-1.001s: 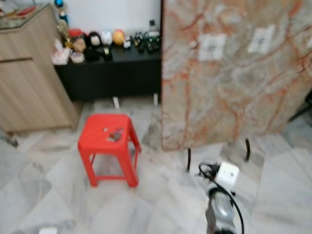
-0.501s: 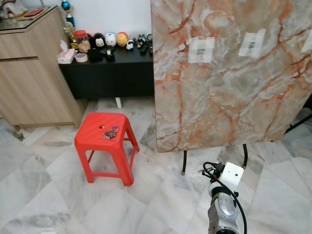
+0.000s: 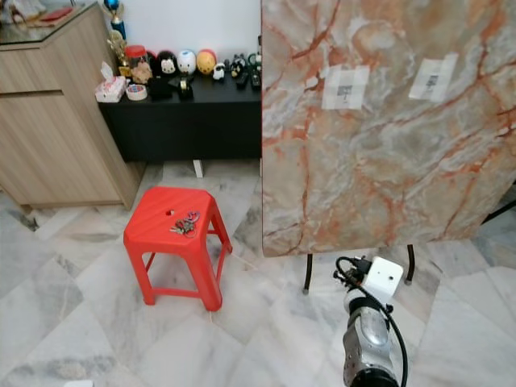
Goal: Hang keys on a hook
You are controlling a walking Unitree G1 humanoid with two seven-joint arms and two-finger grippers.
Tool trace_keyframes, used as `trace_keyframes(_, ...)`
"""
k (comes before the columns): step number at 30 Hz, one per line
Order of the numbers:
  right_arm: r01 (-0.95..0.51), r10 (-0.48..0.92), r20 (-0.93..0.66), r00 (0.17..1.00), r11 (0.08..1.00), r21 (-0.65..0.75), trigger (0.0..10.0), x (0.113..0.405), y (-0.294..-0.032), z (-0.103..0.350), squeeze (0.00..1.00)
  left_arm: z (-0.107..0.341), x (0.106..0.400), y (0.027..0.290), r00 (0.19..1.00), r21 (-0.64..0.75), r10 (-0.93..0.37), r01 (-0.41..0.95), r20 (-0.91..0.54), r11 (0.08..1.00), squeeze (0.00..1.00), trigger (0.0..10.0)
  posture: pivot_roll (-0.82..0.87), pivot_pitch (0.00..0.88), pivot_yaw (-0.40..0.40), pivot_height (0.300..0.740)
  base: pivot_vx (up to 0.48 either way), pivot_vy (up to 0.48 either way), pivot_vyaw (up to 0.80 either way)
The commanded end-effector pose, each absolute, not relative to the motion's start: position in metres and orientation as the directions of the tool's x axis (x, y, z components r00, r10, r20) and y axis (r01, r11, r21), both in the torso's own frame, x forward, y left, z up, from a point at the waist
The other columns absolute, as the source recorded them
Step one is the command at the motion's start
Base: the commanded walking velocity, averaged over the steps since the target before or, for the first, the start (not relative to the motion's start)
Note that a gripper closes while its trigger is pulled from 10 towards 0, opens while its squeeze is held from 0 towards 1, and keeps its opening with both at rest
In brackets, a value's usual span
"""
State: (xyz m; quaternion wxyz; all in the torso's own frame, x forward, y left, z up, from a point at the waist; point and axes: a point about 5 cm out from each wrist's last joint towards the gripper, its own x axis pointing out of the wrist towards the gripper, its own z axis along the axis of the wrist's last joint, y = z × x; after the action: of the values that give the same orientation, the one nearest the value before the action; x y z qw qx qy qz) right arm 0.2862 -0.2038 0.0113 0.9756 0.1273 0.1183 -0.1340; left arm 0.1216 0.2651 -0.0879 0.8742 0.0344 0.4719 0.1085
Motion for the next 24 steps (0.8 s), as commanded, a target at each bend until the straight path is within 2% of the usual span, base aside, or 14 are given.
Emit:
trace_keyframes(1, 0.281, -0.229, -0.242, 0.943, 0.937, 0.209, 10.0, 0.291, -0.206, 0.018, 0.0, -0.089, 0.121, 0.262, 0.526, 0.156, 0.22, -0.163, -0.822, 0.974, 0.0, 10.0, 0.05, 0.0, -0.014, 0.74, 0.311, 0.0, 0.0)
trace_keyframes(21, 0.236, -0.195, -0.219, 0.956, 0.955, 0.179, 10.0, 0.299, -0.198, 0.026, 0.0, -0.089, 0.114, 0.269, 0.517, 0.16, 0.227, -0.173, -0.825, 0.972, 0.0, 10.0, 0.05, 0.0, -0.012, 0.74, 0.323, 0.0, 0.0)
trace_keyframes(24, 0.228, -0.19, -0.213, 0.958, 0.959, 0.171, 10.0, 0.301, -0.195, 0.028, 0.0, -0.089, 0.112, 0.271, 0.515, 0.161, 0.229, -0.174, -0.826, 0.972, 0.0, 10.0, 0.05, 0.0, -0.009, 0.74, 0.324, 0.0, 0.6)
